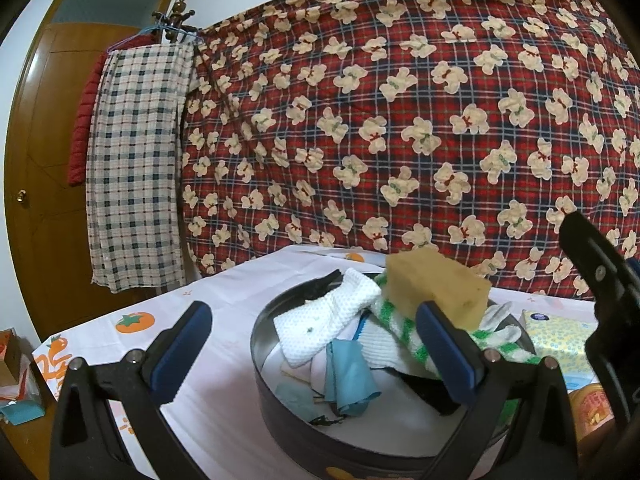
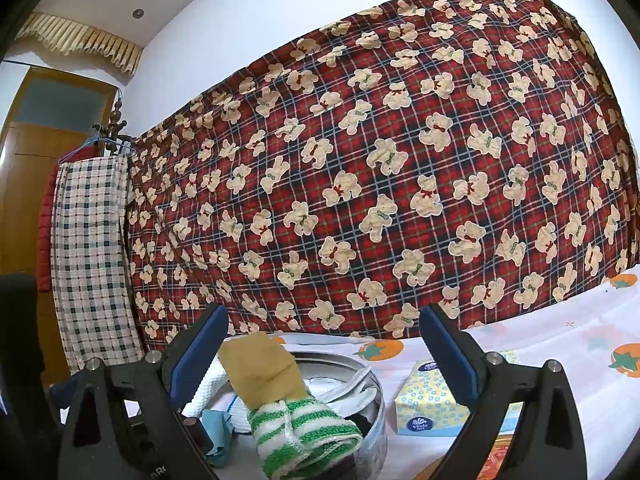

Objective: Organize soft objects

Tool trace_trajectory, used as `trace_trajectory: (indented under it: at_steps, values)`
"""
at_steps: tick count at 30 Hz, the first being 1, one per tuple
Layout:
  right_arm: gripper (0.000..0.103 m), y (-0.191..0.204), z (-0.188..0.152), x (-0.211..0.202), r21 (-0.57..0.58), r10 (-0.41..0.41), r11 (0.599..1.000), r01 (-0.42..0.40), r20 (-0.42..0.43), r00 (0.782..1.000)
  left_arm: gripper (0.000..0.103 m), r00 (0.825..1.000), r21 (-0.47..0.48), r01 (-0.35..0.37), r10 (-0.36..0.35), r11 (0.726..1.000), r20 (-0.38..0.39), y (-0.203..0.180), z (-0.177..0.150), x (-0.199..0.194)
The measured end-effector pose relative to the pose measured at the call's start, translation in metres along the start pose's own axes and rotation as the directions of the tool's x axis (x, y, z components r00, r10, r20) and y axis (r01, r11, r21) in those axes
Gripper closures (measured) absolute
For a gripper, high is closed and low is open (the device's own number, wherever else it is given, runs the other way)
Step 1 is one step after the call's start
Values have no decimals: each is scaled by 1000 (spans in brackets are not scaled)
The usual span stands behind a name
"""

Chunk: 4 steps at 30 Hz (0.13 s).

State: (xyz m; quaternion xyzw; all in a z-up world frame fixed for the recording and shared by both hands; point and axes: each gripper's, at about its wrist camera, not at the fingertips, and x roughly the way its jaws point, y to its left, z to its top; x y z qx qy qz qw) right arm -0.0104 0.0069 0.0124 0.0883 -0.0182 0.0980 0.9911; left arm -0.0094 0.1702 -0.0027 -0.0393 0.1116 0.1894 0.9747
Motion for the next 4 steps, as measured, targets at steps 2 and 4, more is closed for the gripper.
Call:
trace_trajectory:
  at_steps: [2,4]
  values:
    - [5,0,0,0,0,0,1000,0,0,1000,0,1000,4,-3,3,1000,-3,-1,0,0]
    - [5,0,0,0,1,-1,1000,1,-2,1000,0,1000,12,-8,8,1000,-3,-1,0,0]
